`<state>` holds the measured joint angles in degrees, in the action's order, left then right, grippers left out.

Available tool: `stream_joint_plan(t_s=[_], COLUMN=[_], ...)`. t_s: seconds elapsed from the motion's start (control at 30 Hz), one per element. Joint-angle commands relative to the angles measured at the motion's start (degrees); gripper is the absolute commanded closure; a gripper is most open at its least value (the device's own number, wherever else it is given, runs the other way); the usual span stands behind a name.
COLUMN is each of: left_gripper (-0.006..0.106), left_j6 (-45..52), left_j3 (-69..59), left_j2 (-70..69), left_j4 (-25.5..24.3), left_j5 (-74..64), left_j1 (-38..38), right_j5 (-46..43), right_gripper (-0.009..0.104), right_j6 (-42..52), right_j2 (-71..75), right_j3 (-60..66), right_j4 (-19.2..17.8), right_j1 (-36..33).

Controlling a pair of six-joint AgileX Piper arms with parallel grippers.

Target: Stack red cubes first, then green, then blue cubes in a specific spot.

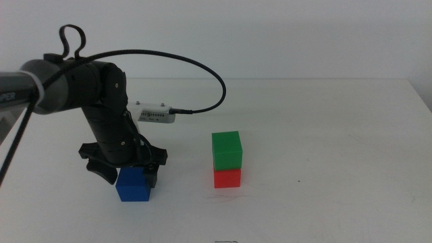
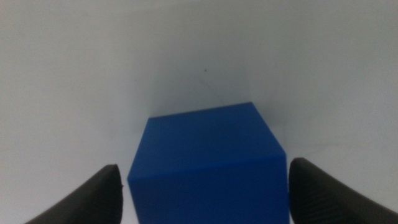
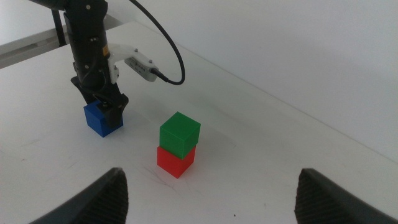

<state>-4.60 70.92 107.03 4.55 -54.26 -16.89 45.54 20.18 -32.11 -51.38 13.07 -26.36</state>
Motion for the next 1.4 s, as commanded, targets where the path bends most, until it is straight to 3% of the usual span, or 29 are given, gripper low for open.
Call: stream_joint_plan(t_s=[0.0, 0.1, 0.2, 0.47, 0.93, 1.37], left_gripper=[0.015, 0.023, 0.039, 0.1, 0.097, 0.097], left_j6=[0.0, 0.0, 0.0, -3.4, -31.8, -35.2], left_j3=[1.8, 1.8, 1.8, 4.7, 29.1, 38.2], left_j2=[-2.1, -1.7, -1.8, -8.1, -5.2, 2.6], left_j4=[0.8, 0.7, 0.7, 0.8, -10.0, -9.6], left_j5=[0.7, 1.0, 1.1, -5.2, -21.3, -21.3], left_j1=[-0.3, -0.3, -0.3, -1.5, -21.0, -23.5], right_j5=[-4.3, -4.3, -4.3, -4.3, -4.3, -4.3], right_gripper=[0.017, 0.017, 0.017, 0.017, 0.017, 0.017], right_j6=[0.6, 0.6, 0.6, 0.6, 0.6, 0.6], right_j2=[-0.3, -0.3, -0.3, -0.3, -0.3, -0.3], right_j3=[-1.3, -1.3, -1.3, -1.3, -1.3, -1.3], right_j4=[0.1, 0.1, 0.1, 0.1, 0.1, 0.1], right_j1=[0.4, 0.4, 0.4, 0.4, 0.4, 0.4])
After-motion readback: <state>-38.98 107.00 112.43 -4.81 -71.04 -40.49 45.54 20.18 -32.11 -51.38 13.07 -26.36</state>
